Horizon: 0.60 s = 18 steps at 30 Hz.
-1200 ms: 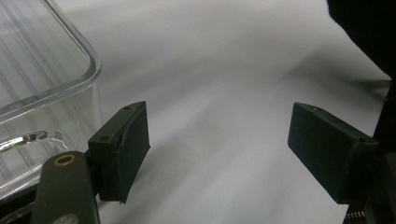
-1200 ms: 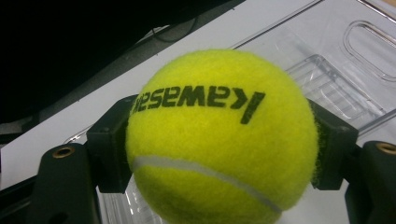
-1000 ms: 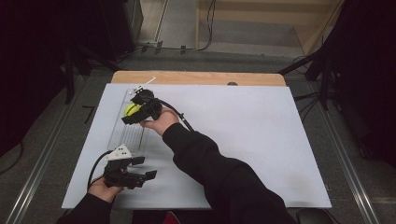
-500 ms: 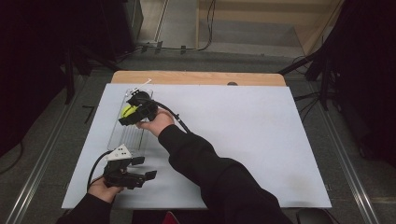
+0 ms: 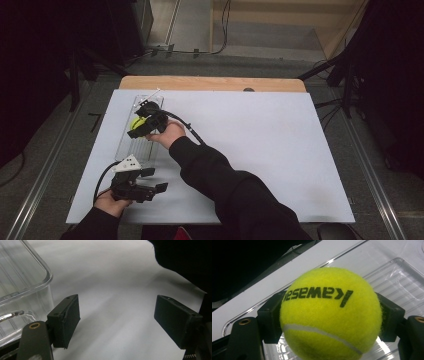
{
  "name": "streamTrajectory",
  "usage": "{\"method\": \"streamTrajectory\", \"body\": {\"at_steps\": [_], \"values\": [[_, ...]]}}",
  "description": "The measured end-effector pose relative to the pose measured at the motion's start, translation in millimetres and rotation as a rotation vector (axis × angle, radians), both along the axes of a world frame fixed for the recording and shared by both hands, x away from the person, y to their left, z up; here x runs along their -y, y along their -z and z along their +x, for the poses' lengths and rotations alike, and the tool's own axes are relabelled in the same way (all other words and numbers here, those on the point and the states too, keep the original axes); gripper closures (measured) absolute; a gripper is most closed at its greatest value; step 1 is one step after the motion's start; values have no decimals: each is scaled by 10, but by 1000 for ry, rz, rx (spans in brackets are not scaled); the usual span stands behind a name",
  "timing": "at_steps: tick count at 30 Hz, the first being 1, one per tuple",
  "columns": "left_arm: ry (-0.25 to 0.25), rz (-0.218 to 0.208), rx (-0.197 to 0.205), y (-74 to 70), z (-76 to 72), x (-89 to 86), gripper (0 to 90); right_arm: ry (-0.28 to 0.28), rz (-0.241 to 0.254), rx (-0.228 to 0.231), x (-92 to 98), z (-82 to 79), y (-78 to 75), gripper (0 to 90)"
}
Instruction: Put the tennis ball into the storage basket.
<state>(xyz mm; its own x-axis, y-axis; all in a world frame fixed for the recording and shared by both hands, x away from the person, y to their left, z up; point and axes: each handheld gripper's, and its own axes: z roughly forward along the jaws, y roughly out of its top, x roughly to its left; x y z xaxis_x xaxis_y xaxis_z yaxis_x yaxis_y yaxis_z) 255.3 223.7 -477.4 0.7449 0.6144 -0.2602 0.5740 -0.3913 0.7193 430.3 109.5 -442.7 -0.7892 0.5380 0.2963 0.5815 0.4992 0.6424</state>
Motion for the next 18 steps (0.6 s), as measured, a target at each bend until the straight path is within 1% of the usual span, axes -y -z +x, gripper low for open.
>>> {"method": "streamTrajectory", "body": {"at_steps": [1,3,5,7,11,14,18], "values": [[0,-2,1,1,-1,2,212,-2,10,-4,4,3,2,218],[2,0,0,-1,-1,3,212,-19,12,8,14,1,-5,171],[1,-1,-1,1,0,2,211,-16,16,22,27,-2,-31,165],[0,-1,1,3,0,2,212,-7,29,32,46,-5,-67,157],[-2,2,0,3,-3,-4,212,3,17,42,109,-19,-133,157],[-1,2,0,3,-2,-2,212,-2,29,25,177,-22,-166,157],[-1,4,-1,7,-1,5,212,-6,30,21,285,-46,-214,158]]}}
